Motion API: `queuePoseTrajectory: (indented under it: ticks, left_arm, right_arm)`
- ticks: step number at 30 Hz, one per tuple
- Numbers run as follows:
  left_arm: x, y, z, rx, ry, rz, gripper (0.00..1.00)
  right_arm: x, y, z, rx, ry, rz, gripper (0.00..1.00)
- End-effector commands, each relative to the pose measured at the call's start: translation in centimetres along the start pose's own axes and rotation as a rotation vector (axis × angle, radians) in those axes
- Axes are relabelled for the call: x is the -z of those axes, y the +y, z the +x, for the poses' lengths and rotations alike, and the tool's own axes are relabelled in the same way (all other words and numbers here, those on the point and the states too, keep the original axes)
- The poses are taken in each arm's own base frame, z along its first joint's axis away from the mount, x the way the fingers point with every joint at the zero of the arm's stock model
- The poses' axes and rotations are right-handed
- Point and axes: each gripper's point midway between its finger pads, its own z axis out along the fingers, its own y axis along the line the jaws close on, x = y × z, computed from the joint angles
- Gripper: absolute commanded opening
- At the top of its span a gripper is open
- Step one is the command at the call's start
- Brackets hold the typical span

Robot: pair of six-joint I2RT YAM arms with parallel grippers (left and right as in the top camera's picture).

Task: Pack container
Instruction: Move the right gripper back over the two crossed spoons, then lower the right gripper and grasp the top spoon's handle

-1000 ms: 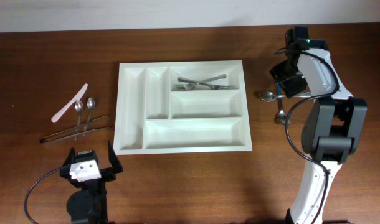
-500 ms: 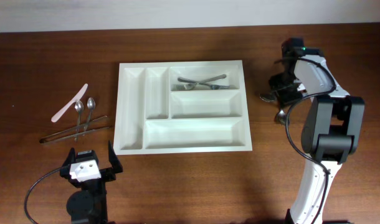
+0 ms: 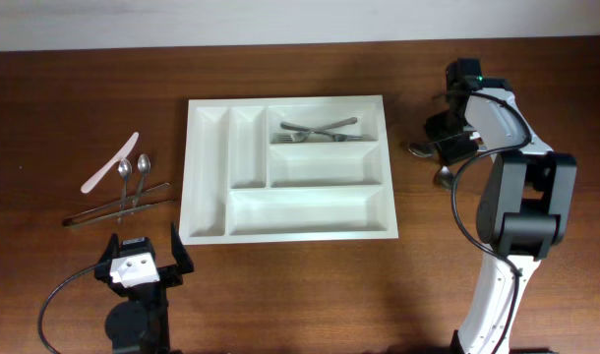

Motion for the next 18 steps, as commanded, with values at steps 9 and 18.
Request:
queuePoseTrajectory:
  ticks: [9, 18]
  left_arm:
    - [-0.03, -0.04, 0.11, -0.018, -0.001, 0.005, 0.99]
    - [-0.03, -0.04, 0.11, -0.018, -0.001, 0.005, 0.99]
  right_arm:
    - [0.24, -0.47, -1.49, 0.465, -0.028, -0.009, 0.59]
    - [0.24, -0.47, -1.48, 0.631, -0.029, -0.006, 0.59]
